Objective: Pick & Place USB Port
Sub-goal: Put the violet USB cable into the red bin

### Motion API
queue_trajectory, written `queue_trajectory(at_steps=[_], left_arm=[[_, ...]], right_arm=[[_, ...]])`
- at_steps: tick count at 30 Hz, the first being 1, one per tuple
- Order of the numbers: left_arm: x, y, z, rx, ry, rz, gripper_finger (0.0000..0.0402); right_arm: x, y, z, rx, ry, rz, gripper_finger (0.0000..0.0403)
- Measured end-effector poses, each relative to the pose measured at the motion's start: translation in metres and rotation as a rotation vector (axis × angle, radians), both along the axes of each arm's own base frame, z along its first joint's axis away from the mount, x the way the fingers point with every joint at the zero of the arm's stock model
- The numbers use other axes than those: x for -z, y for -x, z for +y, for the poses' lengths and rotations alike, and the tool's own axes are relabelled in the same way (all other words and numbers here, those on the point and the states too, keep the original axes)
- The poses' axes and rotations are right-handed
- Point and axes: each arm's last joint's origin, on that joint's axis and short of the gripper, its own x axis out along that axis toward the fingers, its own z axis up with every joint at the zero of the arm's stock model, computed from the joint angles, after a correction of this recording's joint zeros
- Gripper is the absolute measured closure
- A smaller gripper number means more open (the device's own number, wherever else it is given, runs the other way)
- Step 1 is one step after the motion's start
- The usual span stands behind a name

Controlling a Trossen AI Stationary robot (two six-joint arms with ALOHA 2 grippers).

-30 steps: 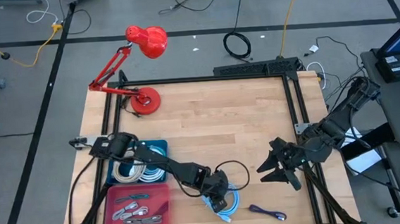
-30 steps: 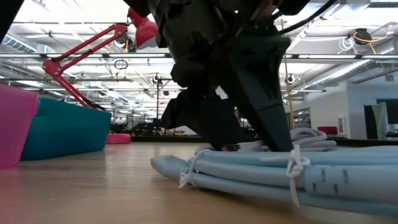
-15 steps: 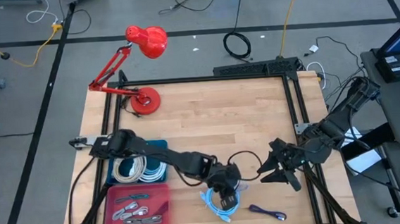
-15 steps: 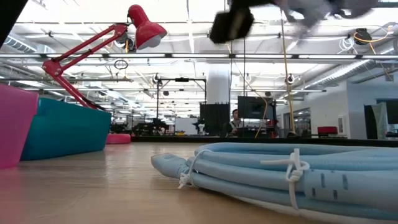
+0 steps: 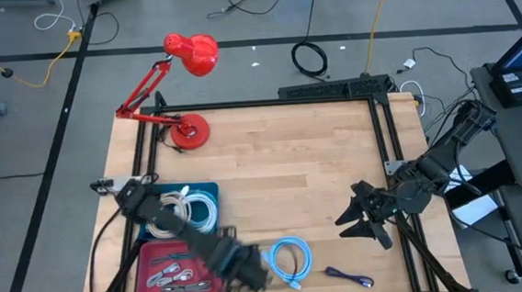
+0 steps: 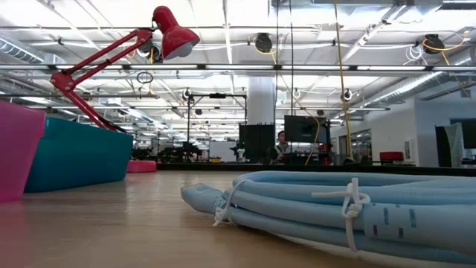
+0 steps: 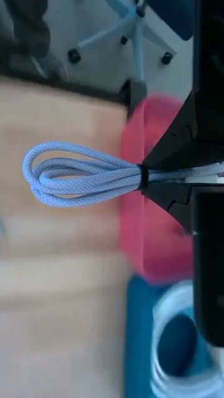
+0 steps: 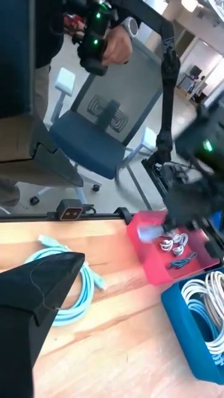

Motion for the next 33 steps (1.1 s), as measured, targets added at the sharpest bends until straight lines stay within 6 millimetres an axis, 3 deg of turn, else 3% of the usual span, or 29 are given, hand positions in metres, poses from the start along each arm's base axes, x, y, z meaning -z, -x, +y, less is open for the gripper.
queue_trajectory(at_steps=[4, 10, 16, 22, 27, 30, 33], left_arm=[[0.001, 0.022, -0.034, -0.012, -0.006, -0.033, 0.0384], [0.012, 0.058, -0.053, -0.222, -0.133, -0.006, 0.0384], [0.029, 0.115, -0.053, -0.497, -0.184, 0.133, 0.0384], [0.030, 0.166, -0.039, -0.940, -0.072, 0.070, 0.0384], [0.025, 0.167, -0.022, -1.322, -0.015, 0.041, 0.0384], [0.025, 0.146, -0.012, -1.398, 0.029, -0.001, 0.0384], [0.039, 0.116, 0.000, -1.482, 0.020, -0.096, 0.0384]], right_arm=[[0.000, 0.000, 0.000, -0.005, 0.013, -0.005, 0.0231], [0.000, 0.000, 0.000, -0.009, 0.031, -0.013, 0.0231], [-0.001, -0.002, -0.002, 0.000, 0.031, -0.021, 0.0231], [-0.001, -0.002, -0.002, -0.002, 0.036, -0.023, 0.0231], [-0.001, -0.002, -0.002, 0.003, 0.037, -0.023, 0.0231], [0.000, -0.002, -0.002, 0.017, 0.043, -0.026, 0.0231], [-0.001, -0.002, -0.002, 0.026, 0.047, -0.030, 0.0231]])
